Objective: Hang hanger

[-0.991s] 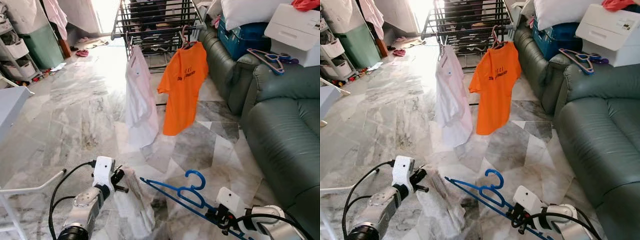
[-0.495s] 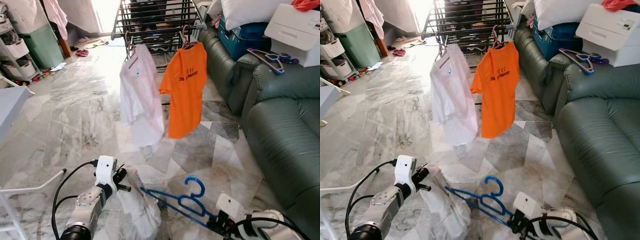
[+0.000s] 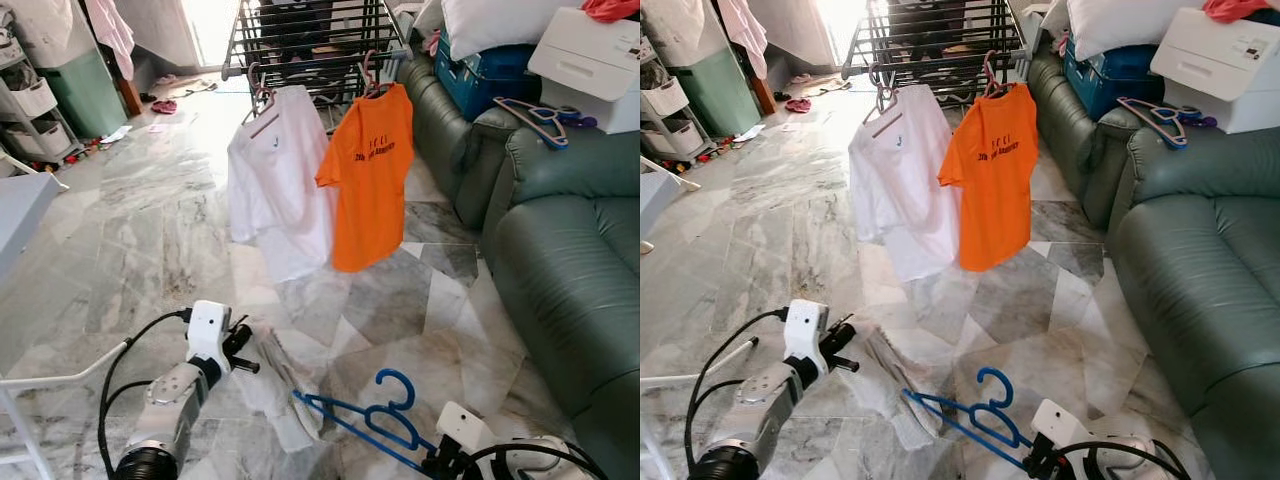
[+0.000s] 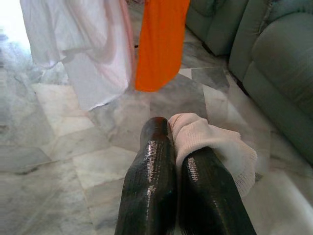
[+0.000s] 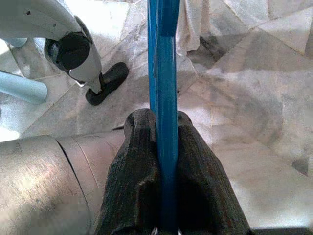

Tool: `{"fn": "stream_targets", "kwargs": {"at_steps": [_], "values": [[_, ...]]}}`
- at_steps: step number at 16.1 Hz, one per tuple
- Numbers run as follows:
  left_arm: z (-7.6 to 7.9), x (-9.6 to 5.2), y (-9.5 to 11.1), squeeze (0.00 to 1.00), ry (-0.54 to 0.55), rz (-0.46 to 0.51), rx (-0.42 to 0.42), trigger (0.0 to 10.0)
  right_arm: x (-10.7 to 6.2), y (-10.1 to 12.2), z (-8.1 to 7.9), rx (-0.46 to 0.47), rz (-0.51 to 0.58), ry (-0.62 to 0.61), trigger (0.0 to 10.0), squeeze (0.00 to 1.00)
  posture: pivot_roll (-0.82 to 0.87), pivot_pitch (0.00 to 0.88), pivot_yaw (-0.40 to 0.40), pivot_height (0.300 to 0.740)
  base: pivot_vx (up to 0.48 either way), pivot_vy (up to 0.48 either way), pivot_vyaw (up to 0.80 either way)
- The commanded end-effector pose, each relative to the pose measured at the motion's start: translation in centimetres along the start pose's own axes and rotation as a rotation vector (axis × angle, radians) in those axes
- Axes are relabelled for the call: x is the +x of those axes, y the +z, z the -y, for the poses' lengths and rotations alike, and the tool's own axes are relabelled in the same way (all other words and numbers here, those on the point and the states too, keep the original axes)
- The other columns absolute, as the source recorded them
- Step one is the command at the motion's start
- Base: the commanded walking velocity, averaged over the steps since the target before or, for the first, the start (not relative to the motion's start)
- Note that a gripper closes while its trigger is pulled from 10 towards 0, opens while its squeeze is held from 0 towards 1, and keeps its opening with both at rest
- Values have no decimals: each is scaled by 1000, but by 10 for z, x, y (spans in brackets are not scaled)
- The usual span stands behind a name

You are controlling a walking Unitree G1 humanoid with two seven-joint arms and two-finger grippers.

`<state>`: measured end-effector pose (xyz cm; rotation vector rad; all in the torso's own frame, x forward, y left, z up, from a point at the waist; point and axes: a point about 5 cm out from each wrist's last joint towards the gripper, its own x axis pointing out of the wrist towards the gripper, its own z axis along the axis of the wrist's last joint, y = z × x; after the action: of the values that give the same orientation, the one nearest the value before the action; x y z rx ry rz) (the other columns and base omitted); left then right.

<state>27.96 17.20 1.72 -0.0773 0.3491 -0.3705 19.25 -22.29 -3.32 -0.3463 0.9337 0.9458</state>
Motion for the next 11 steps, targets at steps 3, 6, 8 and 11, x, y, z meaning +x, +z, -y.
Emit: {"fn": "stream_targets", "kwargs": {"at_steps": [3,6,8,11], "values": [[-7,-3,3,0,7,4,22,10000,-12,-1,12,-9,8,-32,10000,0,-136,0,79,740,0,0,0],[-5,-4,4,0,-13,1,35,10000,-19,1,23,-20,1,-85,10000,0,-139,0,83,740,0,0,0],[-2,-4,4,0,-30,2,43,10000,-14,7,23,-32,16,-84,10000,0,-136,0,82,740,0,0,0],[4,-2,8,0,-54,18,57,10000,-6,15,19,-49,33,-61,10000,0,-129,0,79,740,0,0,0]]}}
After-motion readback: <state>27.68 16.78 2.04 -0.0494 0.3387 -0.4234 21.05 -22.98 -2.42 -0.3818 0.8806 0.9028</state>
